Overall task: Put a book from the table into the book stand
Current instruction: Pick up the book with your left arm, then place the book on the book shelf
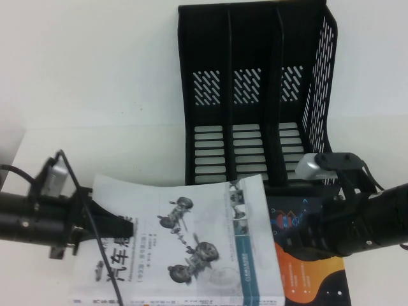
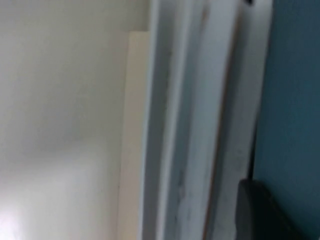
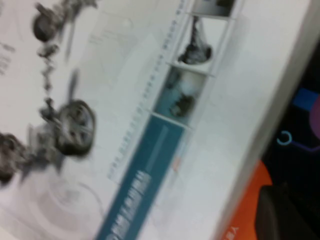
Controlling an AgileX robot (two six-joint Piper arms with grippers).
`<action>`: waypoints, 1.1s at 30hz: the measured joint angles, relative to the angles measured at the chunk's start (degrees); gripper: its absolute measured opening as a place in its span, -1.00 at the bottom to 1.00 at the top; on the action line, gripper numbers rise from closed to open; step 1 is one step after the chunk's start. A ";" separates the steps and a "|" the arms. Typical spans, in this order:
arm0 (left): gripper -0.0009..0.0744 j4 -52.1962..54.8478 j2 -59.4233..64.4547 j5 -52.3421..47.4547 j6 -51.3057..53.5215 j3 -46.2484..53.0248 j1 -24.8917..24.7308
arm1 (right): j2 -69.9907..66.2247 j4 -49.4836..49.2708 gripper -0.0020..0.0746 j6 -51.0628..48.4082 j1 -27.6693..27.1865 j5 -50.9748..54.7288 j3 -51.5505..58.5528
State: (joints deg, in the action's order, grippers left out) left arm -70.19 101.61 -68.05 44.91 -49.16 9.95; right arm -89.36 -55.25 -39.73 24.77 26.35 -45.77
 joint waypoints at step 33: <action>-0.66 27.38 -16.04 -4.69 -44.91 -59.46 -13.60 | 15.90 36.92 -0.95 26.30 0.00 10.95 0.00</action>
State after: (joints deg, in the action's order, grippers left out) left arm -42.81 85.57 -72.74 0.00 -108.62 -3.65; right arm -73.46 -18.33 -13.43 24.77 37.30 -45.77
